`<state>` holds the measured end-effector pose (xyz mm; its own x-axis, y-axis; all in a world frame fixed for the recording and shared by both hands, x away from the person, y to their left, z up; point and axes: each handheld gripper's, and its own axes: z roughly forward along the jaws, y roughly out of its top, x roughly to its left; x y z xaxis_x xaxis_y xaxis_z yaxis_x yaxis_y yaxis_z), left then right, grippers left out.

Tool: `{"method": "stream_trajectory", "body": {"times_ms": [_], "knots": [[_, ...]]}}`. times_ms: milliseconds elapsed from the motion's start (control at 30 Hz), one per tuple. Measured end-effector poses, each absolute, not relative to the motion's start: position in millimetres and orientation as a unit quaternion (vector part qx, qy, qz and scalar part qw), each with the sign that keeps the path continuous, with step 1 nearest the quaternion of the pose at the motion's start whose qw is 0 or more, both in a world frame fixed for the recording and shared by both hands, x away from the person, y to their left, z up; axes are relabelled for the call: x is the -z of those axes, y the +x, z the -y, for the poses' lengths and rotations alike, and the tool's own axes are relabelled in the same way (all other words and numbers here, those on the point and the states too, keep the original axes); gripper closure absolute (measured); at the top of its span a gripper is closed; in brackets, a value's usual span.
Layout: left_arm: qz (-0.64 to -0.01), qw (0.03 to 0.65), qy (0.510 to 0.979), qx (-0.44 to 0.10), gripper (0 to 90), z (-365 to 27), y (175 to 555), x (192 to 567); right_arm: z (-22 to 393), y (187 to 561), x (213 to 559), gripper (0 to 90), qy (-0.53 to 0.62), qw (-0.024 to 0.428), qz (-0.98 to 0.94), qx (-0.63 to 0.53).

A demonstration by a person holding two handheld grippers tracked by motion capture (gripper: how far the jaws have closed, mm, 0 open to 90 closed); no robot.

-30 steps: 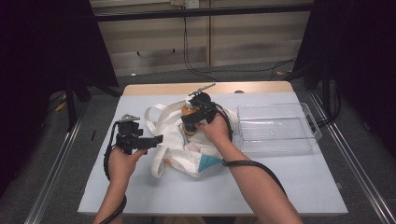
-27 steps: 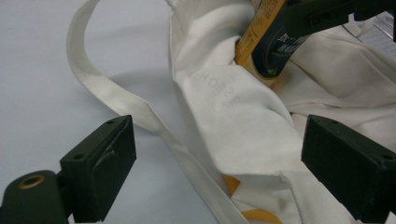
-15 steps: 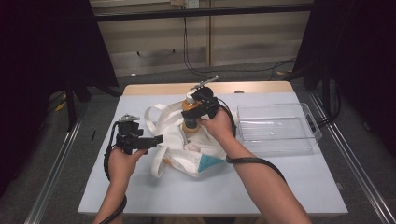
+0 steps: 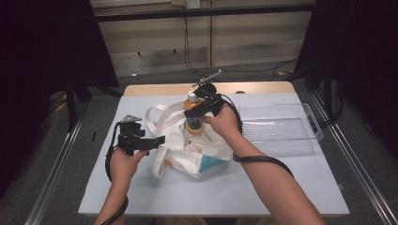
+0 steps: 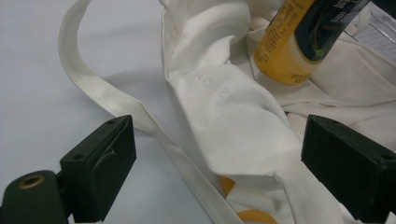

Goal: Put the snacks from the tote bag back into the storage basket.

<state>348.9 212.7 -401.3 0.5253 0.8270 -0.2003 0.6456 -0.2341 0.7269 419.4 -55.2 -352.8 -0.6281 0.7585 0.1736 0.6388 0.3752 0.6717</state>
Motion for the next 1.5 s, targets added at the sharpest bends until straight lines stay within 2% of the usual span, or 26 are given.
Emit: {"method": "stream_trajectory", "body": {"times_ms": [1500], "knots": [[-0.474, 0.400, 0.775, -0.118, 10.0, -213, 347, 399, 86, 401, 323, 30.6, 0.411, 0.050, -0.857, -0.308]]}}
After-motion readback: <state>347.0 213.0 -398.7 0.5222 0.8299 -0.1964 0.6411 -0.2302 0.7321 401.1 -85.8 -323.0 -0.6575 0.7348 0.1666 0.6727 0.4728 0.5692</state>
